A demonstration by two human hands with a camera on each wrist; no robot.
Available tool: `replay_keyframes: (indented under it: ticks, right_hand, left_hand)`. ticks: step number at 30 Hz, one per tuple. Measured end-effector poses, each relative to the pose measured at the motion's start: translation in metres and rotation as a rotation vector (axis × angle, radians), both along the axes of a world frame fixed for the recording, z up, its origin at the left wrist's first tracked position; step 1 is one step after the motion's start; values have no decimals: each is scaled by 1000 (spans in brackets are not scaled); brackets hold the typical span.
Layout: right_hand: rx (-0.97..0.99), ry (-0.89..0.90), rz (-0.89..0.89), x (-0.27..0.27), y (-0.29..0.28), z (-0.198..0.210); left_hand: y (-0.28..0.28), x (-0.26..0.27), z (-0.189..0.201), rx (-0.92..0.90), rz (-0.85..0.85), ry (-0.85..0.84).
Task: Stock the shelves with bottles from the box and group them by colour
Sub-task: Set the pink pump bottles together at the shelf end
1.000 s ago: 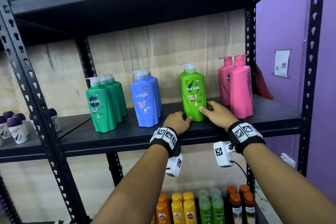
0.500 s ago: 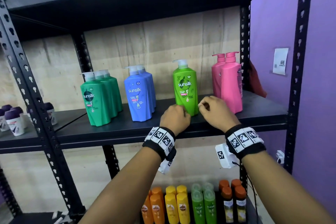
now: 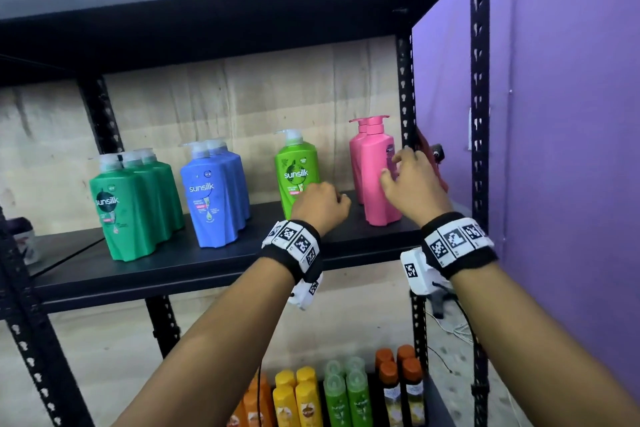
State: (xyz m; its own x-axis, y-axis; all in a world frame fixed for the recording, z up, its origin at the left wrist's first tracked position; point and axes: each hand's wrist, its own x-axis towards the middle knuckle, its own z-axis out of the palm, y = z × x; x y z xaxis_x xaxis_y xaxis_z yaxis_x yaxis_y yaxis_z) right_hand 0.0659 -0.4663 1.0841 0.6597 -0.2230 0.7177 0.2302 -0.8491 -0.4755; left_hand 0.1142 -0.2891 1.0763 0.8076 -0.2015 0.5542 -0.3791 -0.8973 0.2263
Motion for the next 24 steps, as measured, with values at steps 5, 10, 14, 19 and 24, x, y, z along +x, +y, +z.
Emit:
replay_keyframes:
  ticks: [5,10,14,19,24]
  right_hand:
    - [100,150,22,24,-1,0]
    - [213,217,114,49,2,-9]
    - [298,176,201,60,2,-17]
    - [336,86,202,66,2,-27]
    - [359,40,181,70,-9,-31]
  left_hand:
    - [-14,3,-1,2,-16,26]
    - [-18,5,-2,-12,-9,59]
    - [-17,11,0,-2,5,68]
    - [-18,21,5,8,1,36]
    - [-26,25,13,-4,-6,16]
